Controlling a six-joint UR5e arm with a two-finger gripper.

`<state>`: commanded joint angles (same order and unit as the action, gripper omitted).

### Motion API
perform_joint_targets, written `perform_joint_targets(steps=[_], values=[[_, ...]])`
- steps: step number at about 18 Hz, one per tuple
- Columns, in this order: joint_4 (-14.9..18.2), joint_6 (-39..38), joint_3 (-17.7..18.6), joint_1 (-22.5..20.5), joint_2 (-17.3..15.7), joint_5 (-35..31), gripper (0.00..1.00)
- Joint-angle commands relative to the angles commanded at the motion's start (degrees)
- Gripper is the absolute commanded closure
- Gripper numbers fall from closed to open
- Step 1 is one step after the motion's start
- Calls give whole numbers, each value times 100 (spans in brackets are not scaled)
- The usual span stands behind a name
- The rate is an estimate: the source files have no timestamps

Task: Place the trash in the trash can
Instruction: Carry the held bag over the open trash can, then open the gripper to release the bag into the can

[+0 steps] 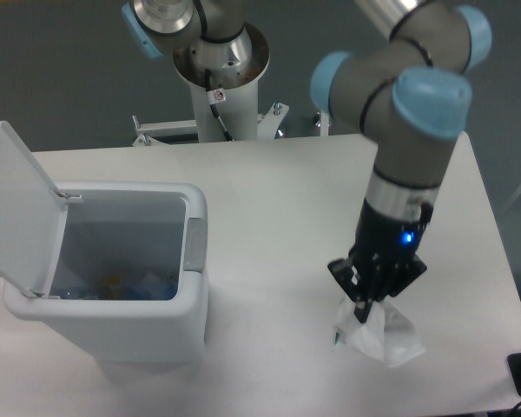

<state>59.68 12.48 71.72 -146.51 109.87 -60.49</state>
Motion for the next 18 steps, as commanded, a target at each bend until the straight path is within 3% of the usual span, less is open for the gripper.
perform_joint_targets(steps=[7,11,15,17,18], values=[[0,52,43,236,-967,1030,100],[-44,62,158,922,-1064,995,100],[-53,79,517,1239,-1073,969,100],[-44,88,676,1327,-1064,951,95],[-44,149,763,1379,-1064,916,85]])
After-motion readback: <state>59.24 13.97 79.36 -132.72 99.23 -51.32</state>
